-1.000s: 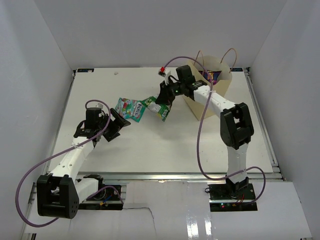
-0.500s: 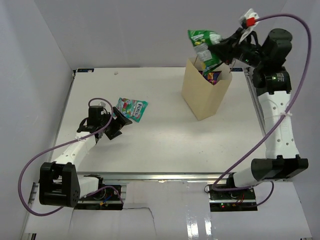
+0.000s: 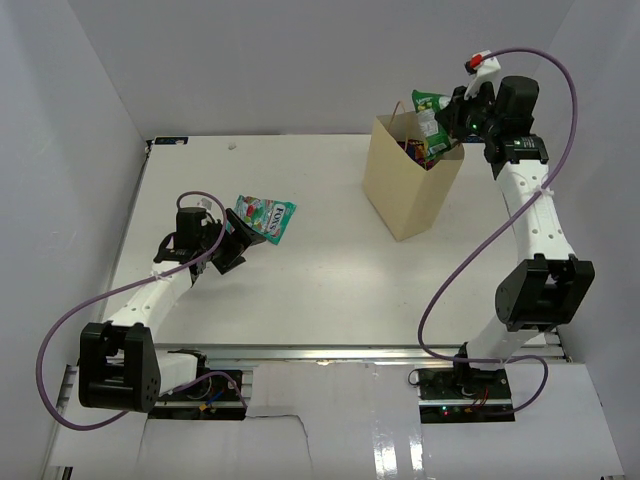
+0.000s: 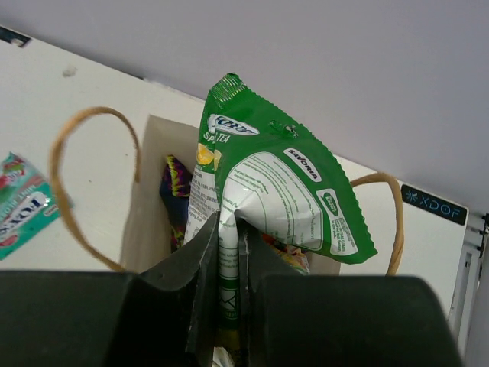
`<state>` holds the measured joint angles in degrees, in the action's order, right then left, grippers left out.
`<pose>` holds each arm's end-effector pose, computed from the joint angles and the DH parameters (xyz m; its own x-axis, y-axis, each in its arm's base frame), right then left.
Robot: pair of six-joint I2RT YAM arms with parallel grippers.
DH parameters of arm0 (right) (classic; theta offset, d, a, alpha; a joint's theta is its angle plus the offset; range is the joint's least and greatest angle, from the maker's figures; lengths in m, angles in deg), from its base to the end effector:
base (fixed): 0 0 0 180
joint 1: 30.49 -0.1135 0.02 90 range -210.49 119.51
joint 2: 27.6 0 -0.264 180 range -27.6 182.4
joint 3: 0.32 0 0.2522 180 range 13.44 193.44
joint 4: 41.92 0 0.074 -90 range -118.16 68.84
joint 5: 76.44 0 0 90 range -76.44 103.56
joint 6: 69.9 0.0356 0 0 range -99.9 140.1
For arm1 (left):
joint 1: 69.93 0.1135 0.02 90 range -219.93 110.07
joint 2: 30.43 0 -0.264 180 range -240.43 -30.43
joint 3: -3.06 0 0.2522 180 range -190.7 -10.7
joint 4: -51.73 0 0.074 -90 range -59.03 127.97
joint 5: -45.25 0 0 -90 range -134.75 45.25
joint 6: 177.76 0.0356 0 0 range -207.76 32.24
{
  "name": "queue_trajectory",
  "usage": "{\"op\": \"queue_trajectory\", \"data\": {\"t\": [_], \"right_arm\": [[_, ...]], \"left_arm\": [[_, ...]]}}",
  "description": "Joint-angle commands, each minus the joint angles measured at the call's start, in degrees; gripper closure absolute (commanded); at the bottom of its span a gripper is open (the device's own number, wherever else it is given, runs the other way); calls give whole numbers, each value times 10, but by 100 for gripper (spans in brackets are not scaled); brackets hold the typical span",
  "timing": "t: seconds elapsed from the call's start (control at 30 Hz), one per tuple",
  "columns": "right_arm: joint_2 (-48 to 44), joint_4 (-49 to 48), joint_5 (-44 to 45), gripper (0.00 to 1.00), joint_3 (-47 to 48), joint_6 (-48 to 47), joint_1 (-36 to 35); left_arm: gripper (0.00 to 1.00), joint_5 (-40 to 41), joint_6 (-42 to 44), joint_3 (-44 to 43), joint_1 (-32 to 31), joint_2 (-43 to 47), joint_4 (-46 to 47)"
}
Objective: Place the snacks into the paper bag
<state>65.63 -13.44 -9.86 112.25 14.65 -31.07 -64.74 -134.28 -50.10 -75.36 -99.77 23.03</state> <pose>0.3780 0.0180 0.4437 -0.1200 -0.0884 -0.9888 -0.4150 0.9093 -0.0309 0.2430 -0.0353 0.2144 -0.7229 -0.6163 -0.3125 -0.2826 0.6764 -0.6801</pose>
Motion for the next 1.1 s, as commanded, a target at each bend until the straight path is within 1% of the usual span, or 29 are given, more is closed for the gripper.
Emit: {"op": "queue_trajectory", "data": {"t": [0.0, 0.07, 0.13, 0.17, 0.23, 0.3, 0.4, 0.43, 0.47, 0.53, 0.63, 0.73, 0.8, 0.83, 0.9, 0.93, 0.97, 1.0, 1.07], "right_arm": [[5, -70, 20, 92, 4, -29, -7], [22, -55, -1, 92, 2, -56, -21], [30, -16, -40, 92, 1, -75, -35], [27, -12, -57, 92, -9, -82, -39], [7, -26, -62, 92, -52, -84, -45], [1, -31, -57, 92, -69, -82, -48], [10, -11, -43, 67, -65, -81, -48], [16, -3, -40, 46, -56, -85, -48], [17, 13, -34, 35, -51, -90, -48], [16, 28, -18, 22, -30, -105, -47], [-1, 31, -4, 13, -9, -122, -42], [-18, 52, -6, 7, 31, -161, -38], [-51, 58, -34, 2, 22, -186, -36], [-66, 58, -44, 6, 10, -200, -36], [-103, 54, -73, 10, -38, -235, -36], [-114, 56, -80, 10, -53, -247, -35], [-124, 58, -92, 10, -66, -249, -35], [-141, 58, -97, 10, -96, -249, -34], [-158, 62, -122, 10, -124, -255, -29]], "left_arm": [[2, -8, -1, -9, 1, 14, 10], [2, -10, -1, -9, 1, 14, 11], [2, -11, -1, -10, 0, 12, 12], [2, -13, -1, -11, 1, 12, 12], [2, -12, -1, -10, 0, 17, 11], [2, -10, -1, -9, 0, 18, 12], [2, -14, -2, -9, 0, 11, 14], [2, -15, -3, -12, 0, 4, 14], [2, -15, -4, -15, 1, 1, 14], [2, -11, -7, -29, 0, -16, 13], [2, 18, -17, -60, 0, -40, 0], [2, 64, -53, -99, 0, -79, -26], [2, 87, -84, -120, -3, -116, -51], [2, 113, -91, -131, -5, -128, -60], [2, 146, -114, -167, -10, -170, -87], [2, 177, -124, -180, -12, -188, -101], [2, 187, -134, -211, -13, -207, -130], [3, 191, -143, -228, -14, -251, -141], [4, 188, -141, -272, -19, -293, -149]]}}
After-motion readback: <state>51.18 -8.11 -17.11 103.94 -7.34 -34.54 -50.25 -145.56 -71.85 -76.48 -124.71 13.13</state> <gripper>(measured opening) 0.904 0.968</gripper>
